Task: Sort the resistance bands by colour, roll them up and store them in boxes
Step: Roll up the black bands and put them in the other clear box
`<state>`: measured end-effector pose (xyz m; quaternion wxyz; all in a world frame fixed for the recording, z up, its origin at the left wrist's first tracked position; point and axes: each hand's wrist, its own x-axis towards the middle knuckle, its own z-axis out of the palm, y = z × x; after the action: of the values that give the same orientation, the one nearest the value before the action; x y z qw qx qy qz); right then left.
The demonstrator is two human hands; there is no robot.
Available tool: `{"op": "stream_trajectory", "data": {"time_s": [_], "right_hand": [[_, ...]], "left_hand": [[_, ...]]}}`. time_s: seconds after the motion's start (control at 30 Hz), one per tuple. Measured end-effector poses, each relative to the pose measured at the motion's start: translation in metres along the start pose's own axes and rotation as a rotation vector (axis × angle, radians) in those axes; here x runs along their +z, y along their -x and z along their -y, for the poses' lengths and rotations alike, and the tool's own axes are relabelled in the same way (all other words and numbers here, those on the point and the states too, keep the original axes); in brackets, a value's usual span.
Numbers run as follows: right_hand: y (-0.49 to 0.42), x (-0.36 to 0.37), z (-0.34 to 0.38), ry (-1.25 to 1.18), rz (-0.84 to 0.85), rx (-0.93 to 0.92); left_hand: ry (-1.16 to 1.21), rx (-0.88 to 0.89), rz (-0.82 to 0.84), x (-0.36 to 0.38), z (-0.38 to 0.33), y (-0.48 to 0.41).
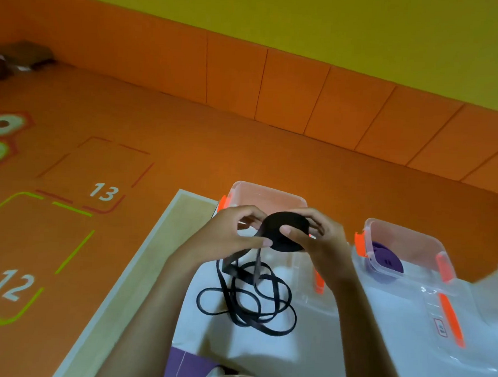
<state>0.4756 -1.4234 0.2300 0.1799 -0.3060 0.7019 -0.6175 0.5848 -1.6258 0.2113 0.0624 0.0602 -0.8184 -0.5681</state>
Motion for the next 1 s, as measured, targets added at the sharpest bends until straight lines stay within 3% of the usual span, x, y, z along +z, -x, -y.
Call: {"op": "stream_trajectory", "data": {"time_s": [0.1, 0.23, 0.33, 0.5, 0.6, 0.73, 0.9, 1.0], "right_hand": [[-0.004, 0.004, -0.002, -0.157, -0.019, 0.064], [-0.015, -0.009, 0.002, 0.032, 0.100, 0.080], [-0.019, -0.021, 0.005, -0.085, 0.164, 0.170], [-0.014, -0.020, -0.009, -0.252, 0.008, 0.184], [-0.009, -0.020, -0.017, -0.233, 0.059, 0.182], [-0.008, -0.020, -0.018, 0.019, 0.148, 0.021], [-0.005, -0.020, -0.024, -0.277, 0.083, 0.117], [-0.001, -0.018, -0.029, -0.215, 0.092, 0.112]], "left_hand": [[-0.017, 0.040, 0.012, -0.009, -0.003, -0.008], [-0.145, 0.075, 0.075, -0.024, -0.007, -0.014], [-0.137, 0.103, 0.037, -0.027, -0.006, -0.019], [0.057, 0.003, 0.014, -0.019, -0.001, -0.022], [-0.009, 0.028, 0.071, -0.024, -0.004, -0.023], [-0.137, 0.099, 0.130, -0.029, -0.013, -0.026], [0.096, 0.057, 0.002, -0.027, -0.007, -0.019], [0.063, 0.063, 0.011, -0.026, -0.002, -0.015]]}}
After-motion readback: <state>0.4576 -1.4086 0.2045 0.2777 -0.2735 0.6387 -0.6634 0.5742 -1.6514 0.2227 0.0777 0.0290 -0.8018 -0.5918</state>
